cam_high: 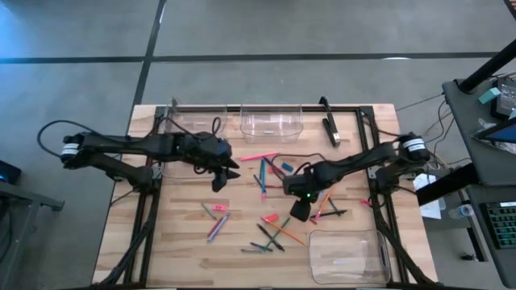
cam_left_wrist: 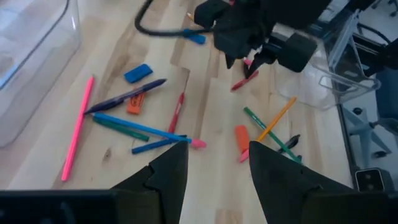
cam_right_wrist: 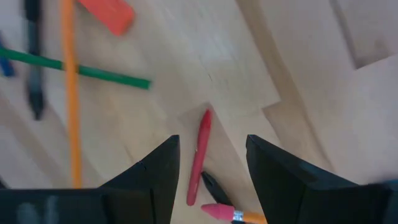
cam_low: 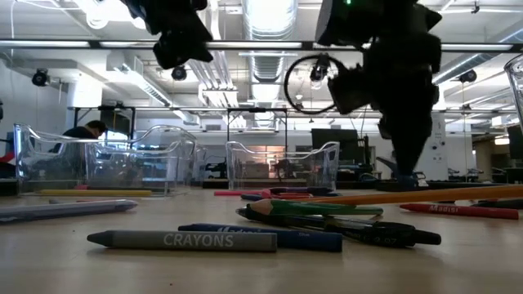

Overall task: Sort crayons/erasers/pens/pencils in bins
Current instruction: Put the red crayon into the top left transparent bin

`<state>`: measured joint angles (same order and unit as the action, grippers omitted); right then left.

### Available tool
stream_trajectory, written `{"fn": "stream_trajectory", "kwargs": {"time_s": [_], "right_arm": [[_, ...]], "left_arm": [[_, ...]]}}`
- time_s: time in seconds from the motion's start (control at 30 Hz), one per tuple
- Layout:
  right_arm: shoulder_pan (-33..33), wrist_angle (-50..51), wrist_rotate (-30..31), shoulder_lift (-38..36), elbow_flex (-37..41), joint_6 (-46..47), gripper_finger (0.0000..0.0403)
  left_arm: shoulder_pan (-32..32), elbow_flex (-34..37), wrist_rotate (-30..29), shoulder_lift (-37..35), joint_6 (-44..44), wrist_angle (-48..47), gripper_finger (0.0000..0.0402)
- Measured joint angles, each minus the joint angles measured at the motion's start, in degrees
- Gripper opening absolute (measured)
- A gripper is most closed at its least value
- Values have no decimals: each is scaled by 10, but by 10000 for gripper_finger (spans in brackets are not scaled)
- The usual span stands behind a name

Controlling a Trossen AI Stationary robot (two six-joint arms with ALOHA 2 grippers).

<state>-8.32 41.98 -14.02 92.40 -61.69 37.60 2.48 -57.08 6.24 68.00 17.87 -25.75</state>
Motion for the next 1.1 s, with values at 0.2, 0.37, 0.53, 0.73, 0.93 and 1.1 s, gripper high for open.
{"fn": "stream_trajectory", "kwargs": {"time_s": [0.2, 0.37, 0.53, 0.73, 0.93, 1.1], "right_arm": [[-15, -1, 0, 40, 0, -1, 173], [-23, -3, 0, 61, -1, -2, 173], [-30, -6, 1, 70, -2, -2, 173], [-41, -7, 19, 73, -2, -3, 173], [-51, -5, 41, 74, -2, -11, 156], [-57, -5, 59, 74, -2, -12, 96]], "left_arm": [[0, -1, 10, 5, 3, -1, 154], [0, -1, 10, 5, 12, 0, 154], [0, -1, 11, 5, 13, 1, 154], [0, -1, 11, 5, 14, 14, 154], [0, -1, 11, 4, 14, 31, 154], [0, -1, 11, 4, 14, 48, 154]]}}
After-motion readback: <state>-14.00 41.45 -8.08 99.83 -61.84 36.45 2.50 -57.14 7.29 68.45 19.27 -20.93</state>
